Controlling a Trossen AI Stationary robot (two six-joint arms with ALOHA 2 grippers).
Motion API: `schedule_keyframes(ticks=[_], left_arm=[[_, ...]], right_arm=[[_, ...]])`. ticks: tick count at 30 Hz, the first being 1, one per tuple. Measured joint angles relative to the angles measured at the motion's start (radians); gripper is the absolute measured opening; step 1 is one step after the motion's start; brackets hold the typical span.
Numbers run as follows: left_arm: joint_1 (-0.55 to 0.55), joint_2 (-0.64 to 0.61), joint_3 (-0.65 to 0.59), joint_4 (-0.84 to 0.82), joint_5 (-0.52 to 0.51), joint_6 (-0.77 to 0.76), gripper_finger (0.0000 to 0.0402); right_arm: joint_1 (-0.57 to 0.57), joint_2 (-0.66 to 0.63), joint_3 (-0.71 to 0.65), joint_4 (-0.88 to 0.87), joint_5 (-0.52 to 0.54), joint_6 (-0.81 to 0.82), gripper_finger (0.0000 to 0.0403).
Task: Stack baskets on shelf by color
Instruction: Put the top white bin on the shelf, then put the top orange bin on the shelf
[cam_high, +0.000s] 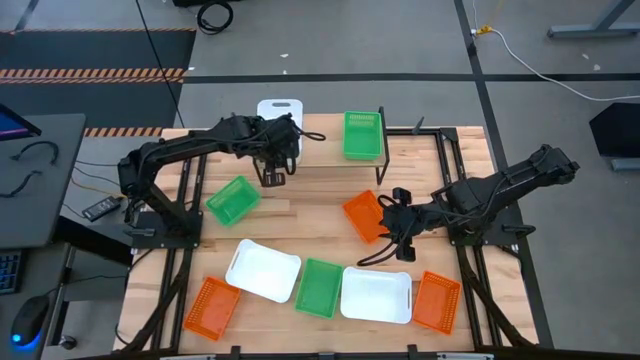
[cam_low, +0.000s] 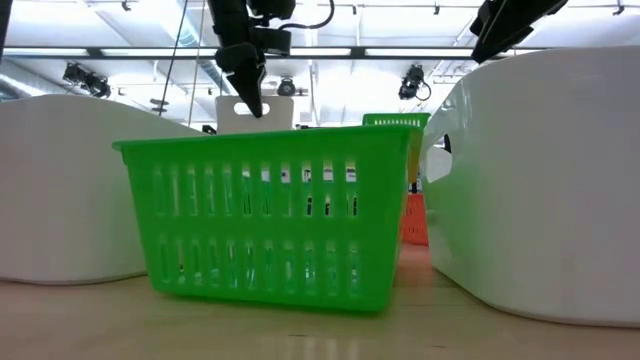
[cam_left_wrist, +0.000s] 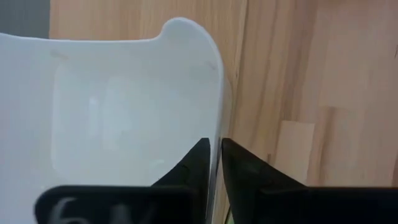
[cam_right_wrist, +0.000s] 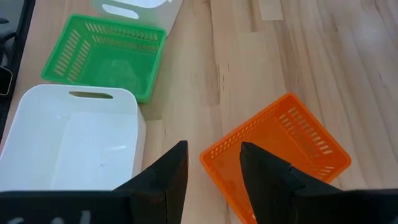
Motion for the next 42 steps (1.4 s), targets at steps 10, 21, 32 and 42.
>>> schedule_keyframes(ticks=[10, 21, 32, 42], left_arm=[[-0.001, 0.0, 0.001, 0.021, -0.038, -0.011, 0.0061], [-0.014, -0.007, 0.001, 0.02, -0.043, -0.02, 0.0104], [-0.11, -0.043, 0.156, -0.032, -0.047, -0.071, 0.0111], [-0.222, -0.043, 0.289, -0.045, -0.033, -0.172, 0.011]], right_arm=[[0.0, 0.0, 0.0, 0.0, 0.001, 0.0, 0.0151], [0.0, 0.0, 0.0, 0.0, 0.001, 0.0, 0.0151], [-0.001, 0.0, 0.0, -0.001, 0.002, -0.05, 0.0151], [0.006, 0.0, 0.0, -0.02, -0.001, -0.15, 0.0151]])
